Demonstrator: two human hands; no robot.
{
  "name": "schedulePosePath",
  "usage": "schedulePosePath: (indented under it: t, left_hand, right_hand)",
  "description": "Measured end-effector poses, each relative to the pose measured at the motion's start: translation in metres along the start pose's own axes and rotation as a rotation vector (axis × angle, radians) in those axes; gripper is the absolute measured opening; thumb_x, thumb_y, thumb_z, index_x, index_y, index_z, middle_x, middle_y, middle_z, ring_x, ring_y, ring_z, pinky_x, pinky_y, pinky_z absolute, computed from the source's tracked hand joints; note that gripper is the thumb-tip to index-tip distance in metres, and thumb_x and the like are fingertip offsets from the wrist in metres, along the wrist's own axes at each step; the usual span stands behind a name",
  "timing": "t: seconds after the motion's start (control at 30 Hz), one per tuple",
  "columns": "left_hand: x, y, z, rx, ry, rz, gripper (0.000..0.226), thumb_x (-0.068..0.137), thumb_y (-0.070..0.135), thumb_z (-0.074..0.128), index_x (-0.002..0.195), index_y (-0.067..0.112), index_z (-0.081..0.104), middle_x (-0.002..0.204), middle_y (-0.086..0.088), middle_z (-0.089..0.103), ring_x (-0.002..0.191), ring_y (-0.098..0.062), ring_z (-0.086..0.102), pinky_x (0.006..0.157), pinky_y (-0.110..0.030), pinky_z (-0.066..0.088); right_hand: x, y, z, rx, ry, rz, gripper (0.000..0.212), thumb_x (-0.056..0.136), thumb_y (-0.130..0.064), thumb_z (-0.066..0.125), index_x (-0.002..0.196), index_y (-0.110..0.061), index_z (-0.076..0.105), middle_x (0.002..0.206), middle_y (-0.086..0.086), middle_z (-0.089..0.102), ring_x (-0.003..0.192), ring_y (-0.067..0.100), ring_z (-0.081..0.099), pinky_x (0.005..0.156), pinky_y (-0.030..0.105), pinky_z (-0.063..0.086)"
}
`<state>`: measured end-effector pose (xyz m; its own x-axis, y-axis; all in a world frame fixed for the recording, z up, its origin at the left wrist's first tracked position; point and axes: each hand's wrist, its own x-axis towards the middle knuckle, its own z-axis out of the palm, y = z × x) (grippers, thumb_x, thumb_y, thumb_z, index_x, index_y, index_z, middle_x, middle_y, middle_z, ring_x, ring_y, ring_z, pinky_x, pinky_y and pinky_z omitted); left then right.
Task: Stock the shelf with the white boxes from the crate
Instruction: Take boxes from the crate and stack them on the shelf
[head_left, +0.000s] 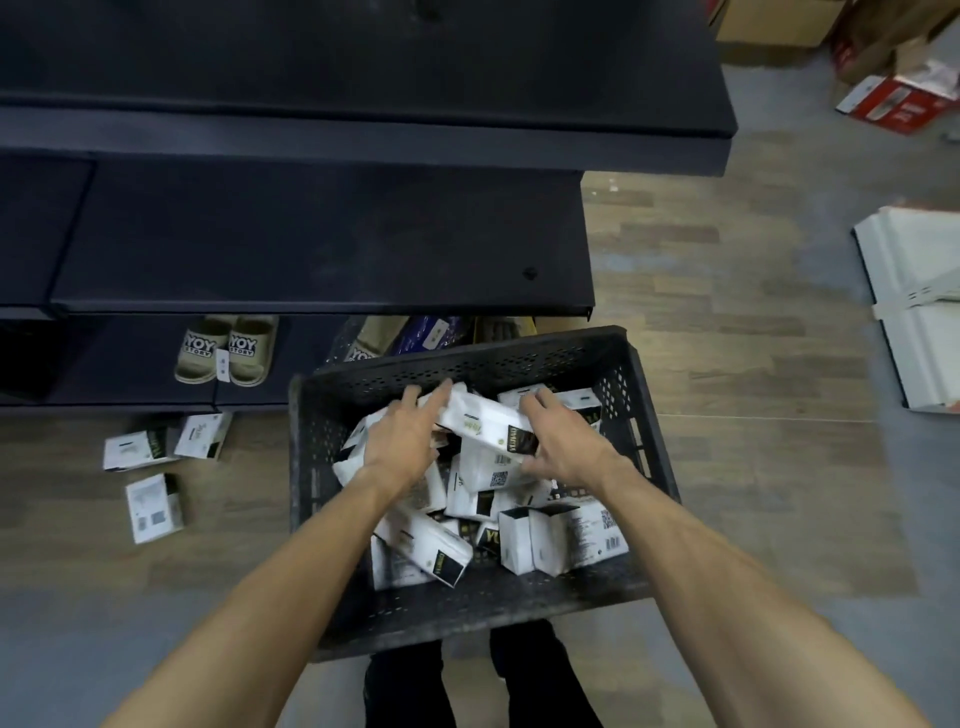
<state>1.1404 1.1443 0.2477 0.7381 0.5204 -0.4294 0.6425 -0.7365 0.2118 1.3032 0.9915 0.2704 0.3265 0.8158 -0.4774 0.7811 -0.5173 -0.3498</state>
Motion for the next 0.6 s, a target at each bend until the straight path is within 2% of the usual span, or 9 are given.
schedulePosePath:
  t: [0.07,0.13,0.27,0.33,0.4,0.47,0.53,0.6]
  left_hand:
    - [-0.002,-0.003,-0.014,-0.024,0.004,0.003,0.094,0.08,0.023,0.079,0.152,0.034,0.019,0.15,-0.011,0.03,0.124,-0.031,0.048,0.092,-0.045,0.053]
    - [-0.006,-0.007,-0.031,-0.046,0.023,0.02,0.085,0.077,0.025,0.082,0.145,0.03,0.031,0.147,-0.011,0.033,0.123,-0.033,0.05,0.093,-0.047,0.051]
    - [-0.018,-0.019,-0.072,-0.205,0.056,0.088,0.062,0.073,0.024,0.083,0.124,0.027,0.049,0.116,-0.007,0.055,0.103,-0.028,0.06,0.086,-0.043,0.051]
    - [-0.024,-0.025,-0.094,-0.285,0.053,0.105,0.054,0.07,0.022,0.086,0.114,0.027,0.054,0.107,-0.003,0.061,0.098,-0.023,0.061,0.082,-0.037,0.05]
    - [-0.03,-0.03,-0.115,-0.317,0.059,0.095,0.053,0.066,0.019,0.087,0.109,0.026,0.058,0.104,0.0,0.065,0.096,-0.019,0.061,0.077,-0.031,0.046]
    - [-0.036,-0.034,-0.134,-0.305,0.068,0.075,0.055,0.062,0.022,0.089,0.109,0.026,0.06,0.103,0.001,0.067,0.096,-0.021,0.061,0.077,-0.031,0.046]
    - [-0.042,-0.037,-0.151,-0.272,0.056,0.067,0.058,0.061,0.025,0.089,0.111,0.027,0.06,0.105,0.0,0.068,0.098,-0.023,0.061,0.078,-0.032,0.047]
    - [-0.047,-0.04,-0.164,-0.251,0.044,0.081,0.059,0.062,0.027,0.089,0.114,0.027,0.061,0.106,0.0,0.068,0.099,-0.024,0.061,0.075,-0.031,0.044]
  right_hand:
    - [-0.005,-0.013,-0.017,0.03,-0.022,-0.037,0.065,0.075,-0.025,0.081,0.125,-0.011,0.043,0.119,0.006,0.042,0.101,0.029,0.056,0.088,0.04,0.048]
    - [-0.009,-0.028,-0.034,0.039,-0.029,-0.068,0.061,0.075,-0.025,0.079,0.122,-0.012,0.043,0.114,0.004,0.04,0.094,0.028,0.055,0.081,0.041,0.049]
    - [-0.018,-0.059,-0.072,0.071,-0.023,-0.096,0.055,0.073,-0.026,0.08,0.113,-0.016,0.044,0.108,0.001,0.04,0.089,0.023,0.053,0.08,0.039,0.049]
    - [-0.022,-0.073,-0.089,0.067,-0.023,-0.087,0.057,0.074,-0.027,0.079,0.119,-0.017,0.045,0.112,0.002,0.042,0.095,0.023,0.053,0.087,0.039,0.049]
    - [-0.029,-0.086,-0.101,0.054,0.003,-0.067,0.064,0.079,-0.027,0.075,0.133,-0.017,0.043,0.124,0.005,0.042,0.103,0.027,0.055,0.094,0.04,0.048]
    - [-0.039,-0.098,-0.108,0.036,0.064,-0.015,0.068,0.084,-0.027,0.068,0.144,-0.023,0.037,0.141,0.011,0.035,0.111,0.034,0.057,0.097,0.04,0.047]
    - [-0.049,-0.111,-0.108,0.047,0.122,0.067,0.068,0.088,-0.028,0.064,0.148,-0.031,0.032,0.154,0.015,0.026,0.124,0.041,0.05,0.103,0.045,0.044]
    - [-0.058,-0.123,-0.103,0.093,0.182,0.129,0.068,0.092,-0.03,0.065,0.15,-0.034,0.03,0.152,0.017,0.034,0.129,0.041,0.046,0.104,0.046,0.042]
